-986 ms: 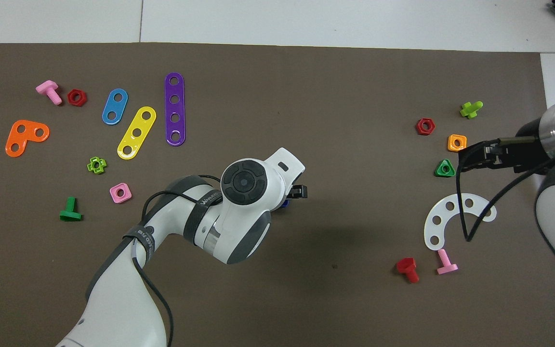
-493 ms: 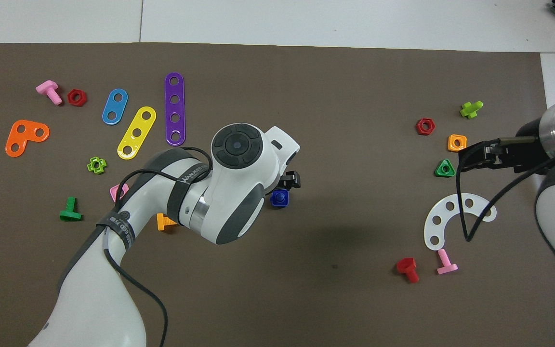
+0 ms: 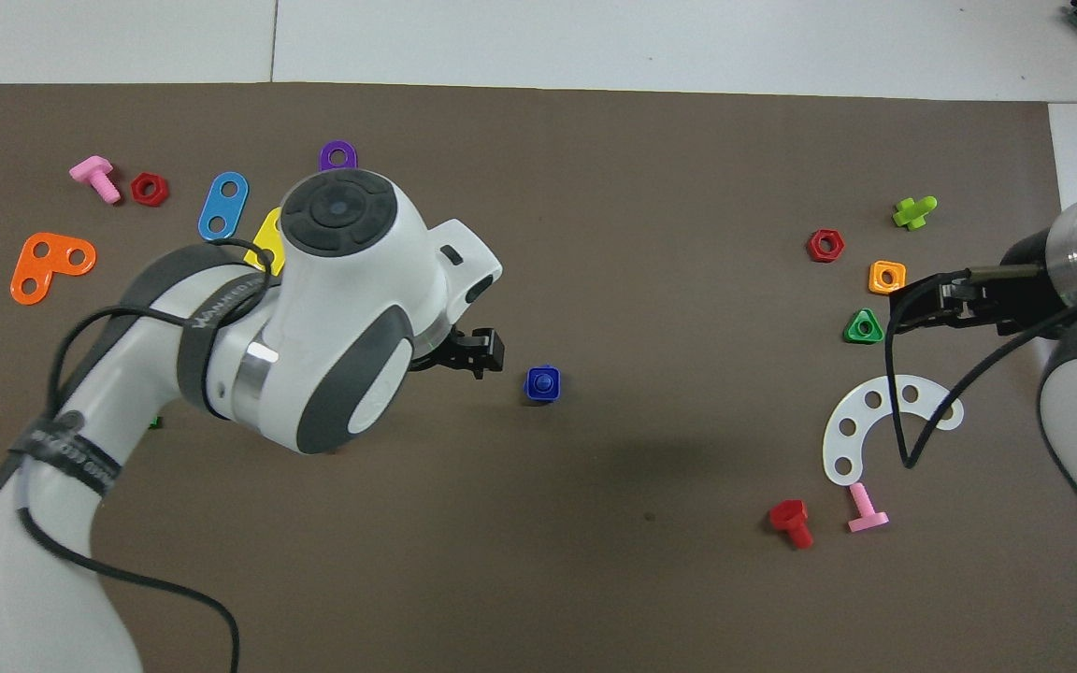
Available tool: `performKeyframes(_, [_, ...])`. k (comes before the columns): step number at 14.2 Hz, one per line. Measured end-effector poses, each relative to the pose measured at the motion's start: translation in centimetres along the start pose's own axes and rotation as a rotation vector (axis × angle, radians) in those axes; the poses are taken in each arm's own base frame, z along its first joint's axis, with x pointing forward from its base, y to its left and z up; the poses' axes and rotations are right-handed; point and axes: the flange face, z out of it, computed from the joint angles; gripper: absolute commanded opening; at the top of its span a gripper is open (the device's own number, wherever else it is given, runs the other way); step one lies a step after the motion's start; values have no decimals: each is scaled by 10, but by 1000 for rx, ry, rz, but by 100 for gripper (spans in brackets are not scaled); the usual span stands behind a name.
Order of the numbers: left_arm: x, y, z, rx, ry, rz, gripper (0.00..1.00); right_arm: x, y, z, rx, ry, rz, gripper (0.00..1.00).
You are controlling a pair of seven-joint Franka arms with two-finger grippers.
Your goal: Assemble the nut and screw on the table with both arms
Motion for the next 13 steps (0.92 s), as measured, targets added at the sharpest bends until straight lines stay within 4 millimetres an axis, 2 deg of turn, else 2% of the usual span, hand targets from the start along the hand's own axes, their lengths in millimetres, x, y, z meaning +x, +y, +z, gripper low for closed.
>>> performKeyframes(2, [-11,-48,-10,-15,-31,47,99,0,0,0,0,0,0,100])
performKeyframes(5, [-26,-107,-12,-40,-36,62,97,0,0,0,0,0,0,100])
performKeyframes(8, [-50,-151,-21,-41,7,2,98,0,0,0,0,0,0,100])
performKeyframes(11, [-79,-193,-52,-27,91,-78,100,0,0,0,0,0,0,100])
performKeyframes(13, [-94,-207,-73,8,142,-130,100,0,0,0,0,0,0,100])
